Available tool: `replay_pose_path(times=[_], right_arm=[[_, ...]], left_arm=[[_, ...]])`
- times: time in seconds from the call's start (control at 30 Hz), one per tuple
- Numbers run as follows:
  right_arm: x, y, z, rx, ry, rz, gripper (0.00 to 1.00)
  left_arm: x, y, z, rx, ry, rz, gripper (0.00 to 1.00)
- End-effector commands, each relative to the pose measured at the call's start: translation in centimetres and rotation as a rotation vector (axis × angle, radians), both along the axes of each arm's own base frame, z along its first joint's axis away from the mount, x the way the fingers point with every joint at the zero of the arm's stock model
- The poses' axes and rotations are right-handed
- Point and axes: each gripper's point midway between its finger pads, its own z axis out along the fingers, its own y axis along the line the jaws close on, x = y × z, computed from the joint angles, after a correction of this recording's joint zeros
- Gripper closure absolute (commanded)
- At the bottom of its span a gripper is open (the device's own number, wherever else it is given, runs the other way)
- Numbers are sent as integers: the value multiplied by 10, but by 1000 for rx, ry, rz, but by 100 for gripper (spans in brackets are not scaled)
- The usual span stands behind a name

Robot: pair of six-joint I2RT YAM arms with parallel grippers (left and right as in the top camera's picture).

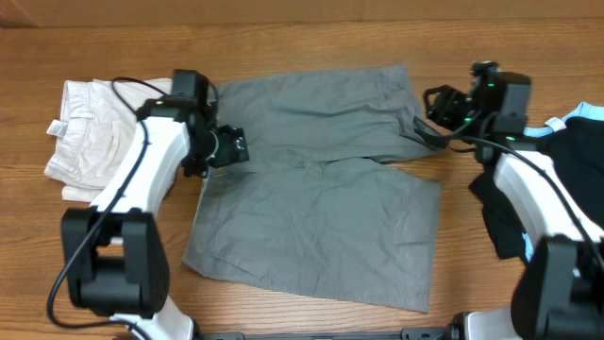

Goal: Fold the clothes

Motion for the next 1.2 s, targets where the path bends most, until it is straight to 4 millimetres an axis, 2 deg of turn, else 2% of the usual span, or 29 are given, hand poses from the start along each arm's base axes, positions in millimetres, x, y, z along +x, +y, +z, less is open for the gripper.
replay_pose_path(times=[0.0, 0.13, 0.4, 0.43, 0.5, 0.53, 0.63, 0.77, 0.87, 0.9, 0.93, 1.0, 1.03, 1.1, 1.17], right_arm=[[5, 7, -42, 9, 74, 21, 42], [9, 17, -71, 31, 108, 52, 41], [5, 39, -99, 38, 155, 102, 42], [5, 42, -102, 36, 161, 108, 50], [7, 41, -102, 23, 153, 99, 75], [9, 39, -98, 17, 139, 93, 79], [25, 17, -73, -11, 88, 41, 94], [49, -16, -30, -40, 10, 9, 96], [60, -33, -9, -47, -25, -17, 96], [62, -37, -7, -47, -31, -26, 96], [63, -41, -5, -47, -34, -34, 88], [60, -49, -8, -46, -21, -50, 42], [57, -53, -11, -43, -1, -57, 31], [50, -58, -19, -41, 45, -71, 22], [42, -68, -28, -60, 93, -106, 20]], left_arm=[[0, -11, -18, -7, 38, -53, 10], [-2, -14, -33, -3, 77, -63, 9], [-2, -14, -46, -1, 100, -66, 9], [-2, -14, -46, -1, 98, -66, 9], [-2, -14, -46, -1, 97, -66, 9], [-1, -14, -46, -1, 96, -66, 9], [-2, -14, -46, -1, 97, -66, 9], [-1, -14, -46, -1, 96, -66, 8], [-1, -14, -46, -1, 96, -66, 8], [-1, -14, -46, -1, 96, -66, 8], [-1, -14, -46, -1, 96, -66, 8], [-1, -14, -46, -1, 96, -66, 8], [-1, -14, -46, -1, 96, -66, 8], [-1, -14, -46, -1, 96, -67, 8], [-1, -14, -46, 0, 94, -67, 7]])
